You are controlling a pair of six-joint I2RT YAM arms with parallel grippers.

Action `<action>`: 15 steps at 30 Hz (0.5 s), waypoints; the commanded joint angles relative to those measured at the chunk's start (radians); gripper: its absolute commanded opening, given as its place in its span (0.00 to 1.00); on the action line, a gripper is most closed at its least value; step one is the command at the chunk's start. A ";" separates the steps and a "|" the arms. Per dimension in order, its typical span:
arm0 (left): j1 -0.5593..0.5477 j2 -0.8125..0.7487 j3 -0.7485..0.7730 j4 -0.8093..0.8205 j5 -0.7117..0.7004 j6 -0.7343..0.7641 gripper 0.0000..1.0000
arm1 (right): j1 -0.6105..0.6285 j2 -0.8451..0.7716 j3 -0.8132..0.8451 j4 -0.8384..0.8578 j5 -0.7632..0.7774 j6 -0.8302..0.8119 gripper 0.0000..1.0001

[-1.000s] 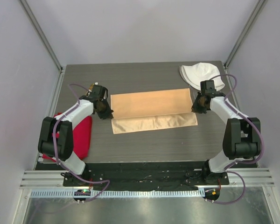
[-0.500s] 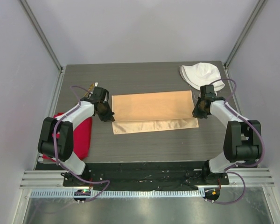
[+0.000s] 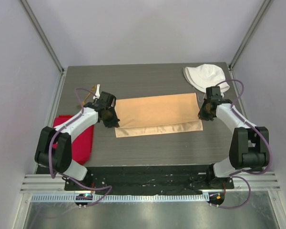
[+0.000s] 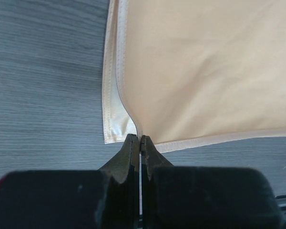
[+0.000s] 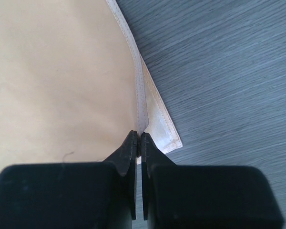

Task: Fold the napkin into a case and place the utensils inside
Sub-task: Fold and flatten the napkin at the center of the board.

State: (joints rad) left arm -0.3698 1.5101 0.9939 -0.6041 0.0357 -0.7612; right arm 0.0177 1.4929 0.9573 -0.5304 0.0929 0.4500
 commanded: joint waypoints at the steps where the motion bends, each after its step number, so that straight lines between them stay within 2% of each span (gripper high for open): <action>1: 0.006 0.012 -0.037 -0.003 -0.066 -0.013 0.00 | -0.004 0.003 0.001 0.003 0.016 -0.011 0.01; 15: 0.006 0.065 -0.066 0.017 -0.089 -0.012 0.00 | -0.004 0.021 -0.086 0.030 -0.019 0.019 0.01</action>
State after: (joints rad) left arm -0.3706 1.5627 0.9508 -0.6003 -0.0177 -0.7753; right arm 0.0177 1.5021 0.8871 -0.5297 0.0719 0.4534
